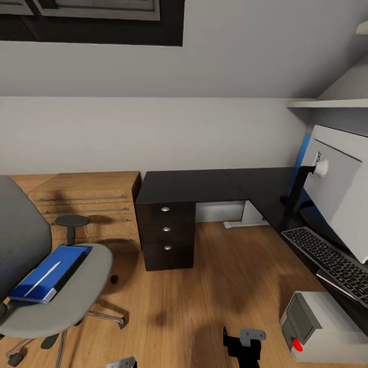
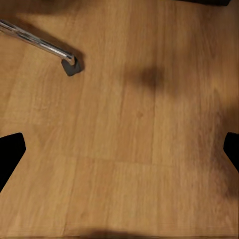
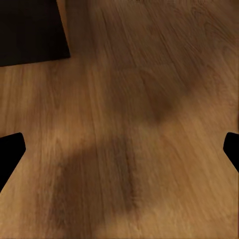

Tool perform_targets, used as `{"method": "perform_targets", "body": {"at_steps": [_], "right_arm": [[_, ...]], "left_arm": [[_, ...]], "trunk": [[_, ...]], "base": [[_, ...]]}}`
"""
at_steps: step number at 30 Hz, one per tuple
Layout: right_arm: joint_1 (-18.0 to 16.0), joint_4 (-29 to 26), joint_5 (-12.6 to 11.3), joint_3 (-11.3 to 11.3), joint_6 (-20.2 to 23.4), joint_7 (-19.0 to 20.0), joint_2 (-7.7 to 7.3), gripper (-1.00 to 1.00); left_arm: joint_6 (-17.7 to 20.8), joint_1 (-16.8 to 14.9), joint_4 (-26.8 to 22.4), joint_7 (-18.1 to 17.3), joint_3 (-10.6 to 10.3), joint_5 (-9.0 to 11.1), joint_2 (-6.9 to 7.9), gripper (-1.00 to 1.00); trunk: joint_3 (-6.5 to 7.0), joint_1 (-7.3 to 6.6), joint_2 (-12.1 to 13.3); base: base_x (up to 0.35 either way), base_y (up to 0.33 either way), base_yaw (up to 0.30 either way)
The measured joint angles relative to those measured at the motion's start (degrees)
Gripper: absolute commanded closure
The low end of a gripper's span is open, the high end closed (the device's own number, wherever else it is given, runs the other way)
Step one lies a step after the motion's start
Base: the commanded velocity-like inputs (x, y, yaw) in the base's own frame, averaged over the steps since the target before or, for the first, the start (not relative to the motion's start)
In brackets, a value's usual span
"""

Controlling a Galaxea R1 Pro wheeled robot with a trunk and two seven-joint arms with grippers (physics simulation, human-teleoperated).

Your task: In the bedroom, organize the workspace by keeping the computer under the desk, ensuring the monitor is on the desk, placing the keyboard on the desk next to the monitor, placing the mouse on the desk next to the keyboard, moving the folder from the swivel chair onto the desk next to the mouse, stacking the notebook on top of the folder with the pen on top of the notebook, and positioning the swivel chair next to the desk.

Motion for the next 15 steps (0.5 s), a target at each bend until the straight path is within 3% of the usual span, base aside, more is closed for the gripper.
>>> {"method": "perform_targets", "body": {"at_steps": [7, 15], "right_arm": [[0.0, 0.0, 0.0, 0.0, 0.0, 0.0, -0.79, -1.0], [0.0, 0.0, 0.0, 0.0, 0.0, 0.0, -0.94, -1.0]], "left_arm": [[2.3, 0.0, 0.0, 0.0, 0.0, -0.1, -0.86, -1.0], [2.1, 0.0, 2.0, 0.0, 0.1, 0.1, -0.93, -1.0]], "trunk": [[1.26, -1.54, 2.8], [2.69, -3.3, 6.0]], "base": [[0.0, 0.0, 0.0], [0.0, 0.0, 0.0]]}}
